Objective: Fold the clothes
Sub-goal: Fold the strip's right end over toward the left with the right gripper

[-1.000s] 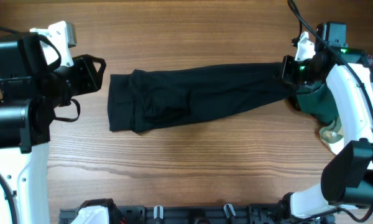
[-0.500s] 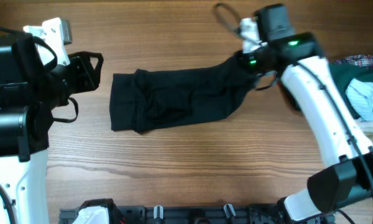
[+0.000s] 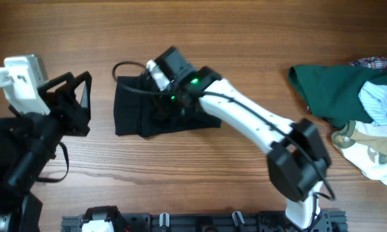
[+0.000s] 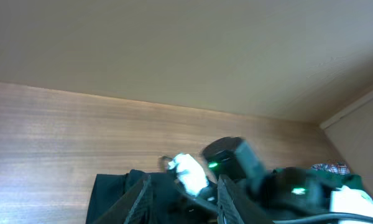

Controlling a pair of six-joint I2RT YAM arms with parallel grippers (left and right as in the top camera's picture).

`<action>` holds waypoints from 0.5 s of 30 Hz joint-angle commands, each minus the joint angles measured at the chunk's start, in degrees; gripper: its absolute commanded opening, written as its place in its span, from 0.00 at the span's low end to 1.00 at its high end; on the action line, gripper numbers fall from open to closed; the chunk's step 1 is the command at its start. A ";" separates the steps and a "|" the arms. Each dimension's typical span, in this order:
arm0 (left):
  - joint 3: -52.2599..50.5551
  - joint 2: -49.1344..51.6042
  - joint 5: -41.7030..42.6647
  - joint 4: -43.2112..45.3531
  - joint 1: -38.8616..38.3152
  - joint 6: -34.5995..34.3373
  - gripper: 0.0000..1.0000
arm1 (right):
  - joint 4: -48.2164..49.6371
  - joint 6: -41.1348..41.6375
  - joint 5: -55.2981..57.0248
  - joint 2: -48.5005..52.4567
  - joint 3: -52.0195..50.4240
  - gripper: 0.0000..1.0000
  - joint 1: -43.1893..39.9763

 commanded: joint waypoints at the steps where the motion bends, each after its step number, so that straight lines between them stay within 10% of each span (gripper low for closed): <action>1: 0.61 0.17 -0.59 -1.55 0.15 0.94 0.34 | 3.13 1.75 -3.08 1.90 1.29 0.04 2.01; 3: 0.61 0.35 -0.61 -2.34 0.15 0.94 0.34 | 4.22 2.54 -3.80 2.05 1.29 0.18 2.23; 5: 0.61 0.39 -0.59 -2.67 0.15 0.94 0.33 | 5.44 2.01 -5.07 1.97 1.29 0.62 2.23; 7: 0.61 0.39 -0.59 -2.67 0.15 0.94 0.33 | 6.47 1.25 -5.01 0.85 1.33 0.72 1.81; 15: 0.61 0.72 -0.59 -2.99 0.15 0.94 0.34 | 1.40 6.69 -4.98 -3.80 1.33 0.68 -3.67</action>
